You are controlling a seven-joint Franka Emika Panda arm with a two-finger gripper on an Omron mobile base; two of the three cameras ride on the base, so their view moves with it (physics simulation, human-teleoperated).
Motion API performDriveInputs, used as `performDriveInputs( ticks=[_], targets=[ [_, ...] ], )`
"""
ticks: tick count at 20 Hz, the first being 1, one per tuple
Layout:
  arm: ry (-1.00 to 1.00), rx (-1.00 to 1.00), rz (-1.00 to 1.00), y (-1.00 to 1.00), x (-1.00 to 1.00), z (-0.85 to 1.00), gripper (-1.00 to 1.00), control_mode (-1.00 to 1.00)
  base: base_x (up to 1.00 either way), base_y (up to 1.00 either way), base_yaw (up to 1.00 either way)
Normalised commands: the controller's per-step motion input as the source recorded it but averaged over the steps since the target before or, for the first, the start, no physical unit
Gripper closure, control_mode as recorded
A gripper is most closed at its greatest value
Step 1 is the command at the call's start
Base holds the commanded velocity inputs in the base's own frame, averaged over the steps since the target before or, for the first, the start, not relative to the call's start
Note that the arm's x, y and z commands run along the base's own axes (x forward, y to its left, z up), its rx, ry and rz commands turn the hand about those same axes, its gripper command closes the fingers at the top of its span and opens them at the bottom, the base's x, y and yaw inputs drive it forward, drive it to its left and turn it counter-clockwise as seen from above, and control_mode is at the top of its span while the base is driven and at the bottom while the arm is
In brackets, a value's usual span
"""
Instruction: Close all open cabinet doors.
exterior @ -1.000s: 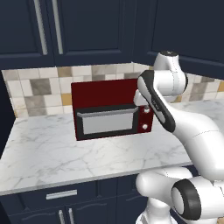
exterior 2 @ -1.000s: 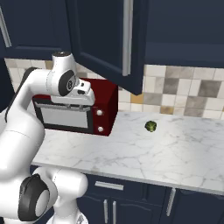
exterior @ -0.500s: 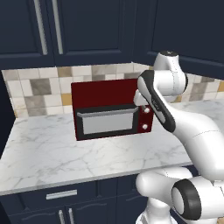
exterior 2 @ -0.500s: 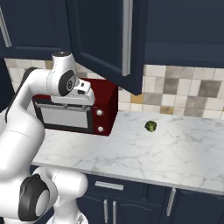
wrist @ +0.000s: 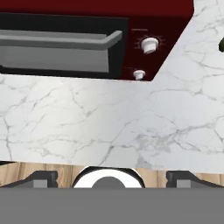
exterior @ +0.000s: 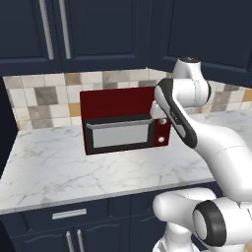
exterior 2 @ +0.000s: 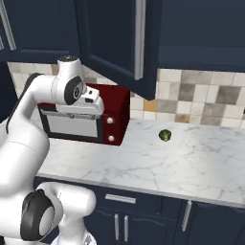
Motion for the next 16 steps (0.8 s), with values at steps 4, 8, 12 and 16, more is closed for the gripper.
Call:
performDriveInputs(
  ticks=[4,8,12,16],
  targets=[
    [0.0,0.0,0.0,0.0,0.0,0.0,-1.0,1.0,-0.61,-0.05,0.0],
    [0.0,0.0,0.0,0.0,0.0,0.0,-1.0,1.0,-0.55,-0.07,0.0],
    [0.0,0.0,0.0,0.0,0.0,0.0,-1.0,1.0,-0.47,-0.13,-0.01],
    [0.0,0.0,0.0,0.0,0.0,0.0,-1.0,1.0,-0.32,-0.27,-0.02]
  ],
)
